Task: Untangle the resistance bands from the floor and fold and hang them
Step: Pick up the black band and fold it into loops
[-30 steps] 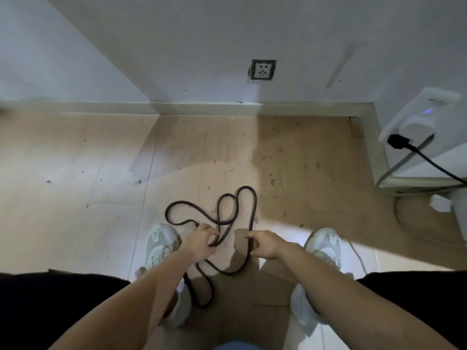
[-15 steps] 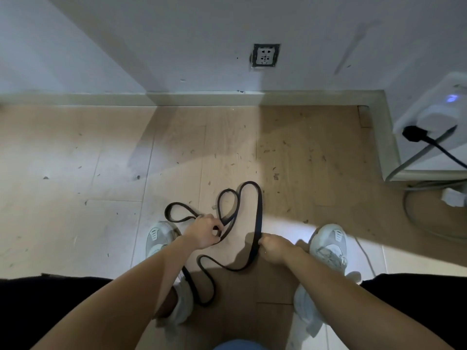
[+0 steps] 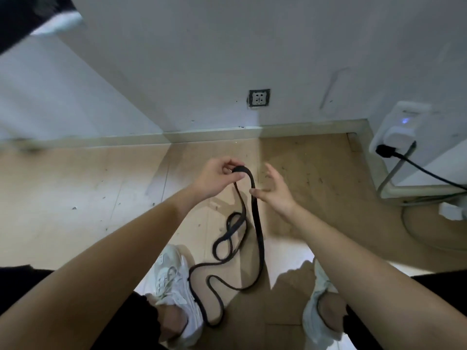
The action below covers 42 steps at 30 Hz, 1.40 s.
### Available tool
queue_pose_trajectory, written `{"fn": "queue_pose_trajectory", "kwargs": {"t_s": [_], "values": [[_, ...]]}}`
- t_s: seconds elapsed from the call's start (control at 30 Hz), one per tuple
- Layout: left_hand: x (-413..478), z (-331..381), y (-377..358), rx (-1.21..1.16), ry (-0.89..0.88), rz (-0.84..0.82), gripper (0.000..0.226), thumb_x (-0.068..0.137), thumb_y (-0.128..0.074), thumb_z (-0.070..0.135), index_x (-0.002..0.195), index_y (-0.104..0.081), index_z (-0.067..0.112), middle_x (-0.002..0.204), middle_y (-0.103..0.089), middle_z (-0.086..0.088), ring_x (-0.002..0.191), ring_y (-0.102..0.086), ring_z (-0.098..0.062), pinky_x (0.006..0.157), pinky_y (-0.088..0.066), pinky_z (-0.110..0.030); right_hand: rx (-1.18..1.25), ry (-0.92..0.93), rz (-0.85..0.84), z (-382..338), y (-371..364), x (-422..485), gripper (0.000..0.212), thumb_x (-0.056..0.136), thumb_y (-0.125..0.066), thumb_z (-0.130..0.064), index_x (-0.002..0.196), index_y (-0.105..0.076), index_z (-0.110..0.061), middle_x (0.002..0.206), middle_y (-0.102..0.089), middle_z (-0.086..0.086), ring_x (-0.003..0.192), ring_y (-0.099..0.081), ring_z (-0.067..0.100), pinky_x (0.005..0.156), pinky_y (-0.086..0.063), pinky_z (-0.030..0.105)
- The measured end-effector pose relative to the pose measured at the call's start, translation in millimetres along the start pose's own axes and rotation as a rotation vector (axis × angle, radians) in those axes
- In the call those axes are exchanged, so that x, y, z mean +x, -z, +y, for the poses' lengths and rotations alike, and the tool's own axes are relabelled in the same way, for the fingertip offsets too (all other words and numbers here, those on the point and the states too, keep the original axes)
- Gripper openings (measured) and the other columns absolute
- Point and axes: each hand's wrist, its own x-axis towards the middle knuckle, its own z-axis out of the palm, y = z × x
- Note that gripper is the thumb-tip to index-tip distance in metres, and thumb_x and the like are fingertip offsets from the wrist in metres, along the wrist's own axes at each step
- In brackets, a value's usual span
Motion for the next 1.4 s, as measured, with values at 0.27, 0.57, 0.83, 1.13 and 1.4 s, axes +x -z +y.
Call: {"fn": "queue_pose_trajectory", "kwargs": {"t_s": [0.27, 0.57, 0.83, 1.13, 1.4], "values": [[-1.8, 98.6, 41.5, -0.158, -0.171, 0.094, 0.018, 0.094, -0.068, 0.013, 0.111, -0.069, 0.018, 0.100, -0.068, 0.000, 0.091, -0.064, -0.010, 0.079, -0.055, -0.022, -0.038, 0.228, -0.089, -121.8, 29.6, -34.2, 0.025, 0.097, -0.066, -0.020, 0.110, -0.067, 0.002, 0.094, -0.072, 0.013, 0.084, -0.067, 0.016, 0.076, -0.052, 0.030], [-14.1, 163.9, 57.6, -0.092, -0.219, 0.044, 0.019, 0.096, -0.065, 0.018, 0.116, -0.067, 0.018, 0.113, -0.073, -0.009, 0.097, -0.066, -0.010, 0.076, -0.052, -0.017, -0.165, 0.443, 0.090, -238.8, 119.2, -68.5, 0.016, 0.095, -0.067, -0.010, 0.093, -0.053, -0.016, 0.092, -0.073, 0.009, 0.073, -0.070, 0.013, 0.064, -0.053, 0.028], [-5.3, 262.4, 62.0, -0.201, -0.423, 0.092, 0.014, 0.097, -0.064, 0.017, 0.109, -0.062, 0.023, 0.112, -0.069, -0.010, 0.094, -0.063, -0.008, 0.072, -0.049, -0.015, -0.242, 0.693, 0.390, -340.9, 159.6, -91.8, 0.018, 0.091, -0.072, -0.010, 0.085, -0.060, -0.022, 0.083, -0.070, 0.001, 0.069, -0.066, 0.004, 0.063, -0.053, 0.024], [3.6, 273.5, 79.7, -0.187, -0.399, 0.142, 0.019, 0.097, -0.063, 0.018, 0.115, -0.061, 0.022, 0.106, -0.072, -0.001, 0.082, -0.060, -0.005, 0.070, -0.047, -0.018, -0.419, 0.730, 0.443, -374.1, 154.6, -81.6, 0.015, 0.091, -0.073, -0.018, 0.104, -0.068, -0.012, 0.093, -0.069, 0.003, 0.077, -0.061, 0.005, 0.061, -0.046, 0.010], [12.5, 219.8, 93.1, -0.181, -0.231, -0.024, 0.016, 0.103, -0.053, 0.019, 0.111, -0.067, 0.022, 0.109, -0.071, 0.005, 0.097, -0.063, -0.015, 0.090, -0.051, -0.032, -0.422, 0.529, 0.170, -318.1, 137.3, -61.9, 0.011, 0.089, -0.075, -0.009, 0.085, -0.067, -0.016, 0.086, -0.074, 0.007, 0.073, -0.066, 0.007, 0.063, -0.046, 0.017]]}}
